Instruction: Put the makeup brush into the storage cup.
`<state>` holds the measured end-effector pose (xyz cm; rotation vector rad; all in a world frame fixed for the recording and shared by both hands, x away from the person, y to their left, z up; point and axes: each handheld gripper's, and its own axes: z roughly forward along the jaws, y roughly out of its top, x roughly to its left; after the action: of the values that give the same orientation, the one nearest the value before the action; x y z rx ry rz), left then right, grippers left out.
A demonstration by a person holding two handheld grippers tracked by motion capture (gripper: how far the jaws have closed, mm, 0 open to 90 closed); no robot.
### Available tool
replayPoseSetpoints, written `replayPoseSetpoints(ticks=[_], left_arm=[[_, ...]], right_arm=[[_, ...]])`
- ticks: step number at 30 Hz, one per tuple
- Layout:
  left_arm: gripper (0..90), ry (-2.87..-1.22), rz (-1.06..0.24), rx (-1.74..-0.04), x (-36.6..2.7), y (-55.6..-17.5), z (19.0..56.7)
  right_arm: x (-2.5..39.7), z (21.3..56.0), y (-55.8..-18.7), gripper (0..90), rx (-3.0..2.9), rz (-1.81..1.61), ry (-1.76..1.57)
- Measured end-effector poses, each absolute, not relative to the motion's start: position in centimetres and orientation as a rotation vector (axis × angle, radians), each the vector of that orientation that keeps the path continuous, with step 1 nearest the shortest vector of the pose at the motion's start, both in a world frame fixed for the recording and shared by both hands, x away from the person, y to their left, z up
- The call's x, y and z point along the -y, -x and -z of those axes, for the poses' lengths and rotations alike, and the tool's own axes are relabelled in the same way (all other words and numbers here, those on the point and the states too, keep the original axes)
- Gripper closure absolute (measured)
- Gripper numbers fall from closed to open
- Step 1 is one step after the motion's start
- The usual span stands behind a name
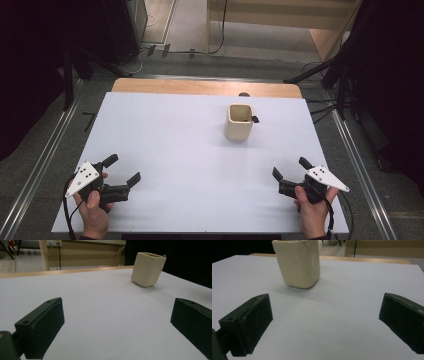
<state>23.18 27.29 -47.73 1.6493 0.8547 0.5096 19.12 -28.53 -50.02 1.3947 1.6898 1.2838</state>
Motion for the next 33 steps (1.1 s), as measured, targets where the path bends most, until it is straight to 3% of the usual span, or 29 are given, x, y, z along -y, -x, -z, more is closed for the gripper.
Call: replayPoseSetpoints(ticks=[33], left_arm=[[0.0,-1.649,-0.504,-0.858,-27.2,-23.2,47.8]], right_arm=[[29.4,50.5,-17.5,0.0,-1.694,-1.264,-1.410]])
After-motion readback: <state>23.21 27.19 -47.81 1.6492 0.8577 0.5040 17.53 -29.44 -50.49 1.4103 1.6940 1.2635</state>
